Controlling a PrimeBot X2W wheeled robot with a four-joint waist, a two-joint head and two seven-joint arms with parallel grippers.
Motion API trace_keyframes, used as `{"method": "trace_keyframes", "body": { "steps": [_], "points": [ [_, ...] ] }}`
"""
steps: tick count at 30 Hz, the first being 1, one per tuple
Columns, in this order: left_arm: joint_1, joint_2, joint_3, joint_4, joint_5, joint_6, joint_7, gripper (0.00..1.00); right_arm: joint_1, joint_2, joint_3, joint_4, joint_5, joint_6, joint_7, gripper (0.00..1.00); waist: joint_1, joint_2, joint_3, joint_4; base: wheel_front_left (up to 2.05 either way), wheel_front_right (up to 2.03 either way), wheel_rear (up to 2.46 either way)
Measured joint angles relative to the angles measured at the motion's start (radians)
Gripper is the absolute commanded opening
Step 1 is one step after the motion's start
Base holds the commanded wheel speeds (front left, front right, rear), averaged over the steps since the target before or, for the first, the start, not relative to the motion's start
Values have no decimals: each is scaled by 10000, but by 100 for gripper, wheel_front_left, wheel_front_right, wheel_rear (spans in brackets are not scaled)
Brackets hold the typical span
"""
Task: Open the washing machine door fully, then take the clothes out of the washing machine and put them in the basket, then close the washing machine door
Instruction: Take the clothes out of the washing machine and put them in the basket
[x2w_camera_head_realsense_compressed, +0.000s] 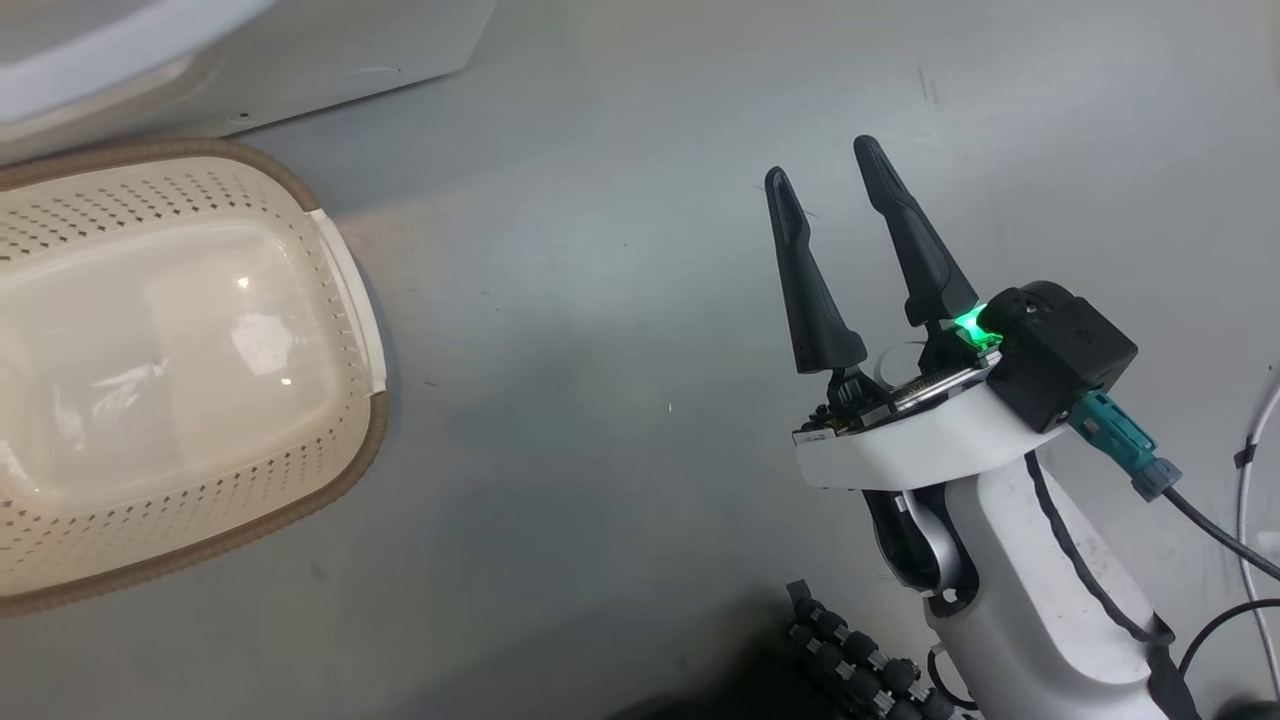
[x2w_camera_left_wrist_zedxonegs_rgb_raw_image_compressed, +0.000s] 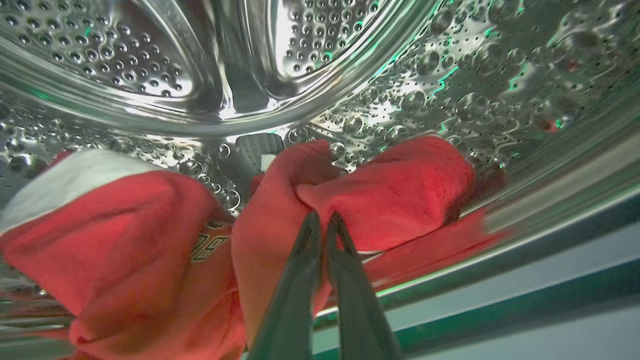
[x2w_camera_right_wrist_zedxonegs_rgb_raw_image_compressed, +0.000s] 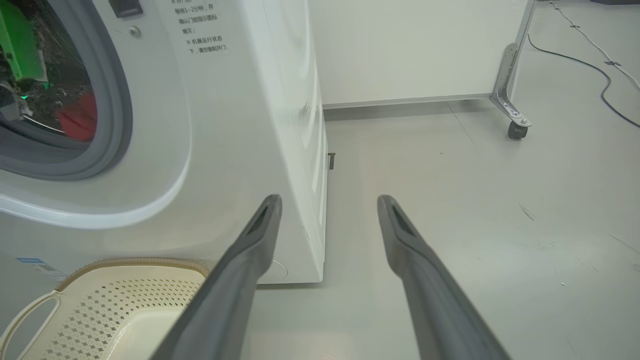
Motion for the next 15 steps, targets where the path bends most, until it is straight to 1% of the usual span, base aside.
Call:
{"method": "trace_keyframes", "body": {
  "steps": [3, 7, 12, 15],
  "points": [
    [261, -69, 8, -238, -12, -42, -556, 0, -1, 0, -35, 46, -96, 0, 0, 100, 0, 0, -102, 112, 0, 0, 0],
    [973, -447, 169, -571, -353, -96, -1517, 0, 0, -2, -128, 173, -330, 0, 0, 100, 0, 0, -345, 288, 0, 0, 0],
    [1748, -642, 255, -957, -370, -123, -2585, 0, 29, -4, -426, 364, -725, 0, 0, 100, 0, 0, -651, 500, 0, 0, 0],
    [2181, -1011, 397, -1164, -543, -123, -3196, 0, 131, -4, -685, 441, -934, 0, 0, 100, 0, 0, -838, 674, 0, 0, 0]
  ]
}}
